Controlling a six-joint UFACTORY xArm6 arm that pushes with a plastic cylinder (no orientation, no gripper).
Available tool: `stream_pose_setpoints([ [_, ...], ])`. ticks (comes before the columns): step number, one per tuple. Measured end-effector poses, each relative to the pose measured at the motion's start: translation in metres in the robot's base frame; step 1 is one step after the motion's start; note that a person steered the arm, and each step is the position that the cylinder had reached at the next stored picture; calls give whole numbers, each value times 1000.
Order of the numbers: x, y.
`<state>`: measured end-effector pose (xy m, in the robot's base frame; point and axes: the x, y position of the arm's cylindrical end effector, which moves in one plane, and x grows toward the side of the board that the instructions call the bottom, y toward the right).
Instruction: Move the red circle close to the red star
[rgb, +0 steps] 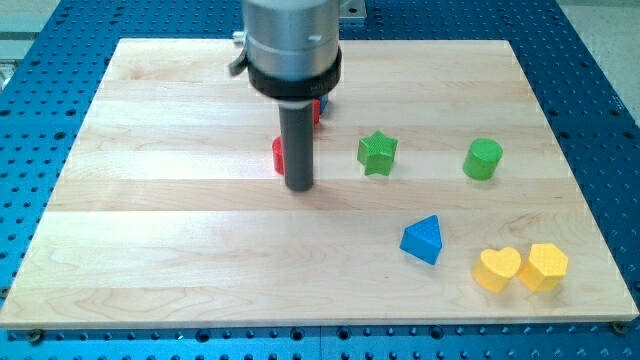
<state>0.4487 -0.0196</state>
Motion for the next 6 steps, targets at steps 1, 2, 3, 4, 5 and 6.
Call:
stream_pose_setpoints([
  [1, 17, 3],
  [2, 27, -42],
  [3, 0, -69],
  [4, -17, -46],
  [5, -25, -30],
  [6, 10, -47],
])
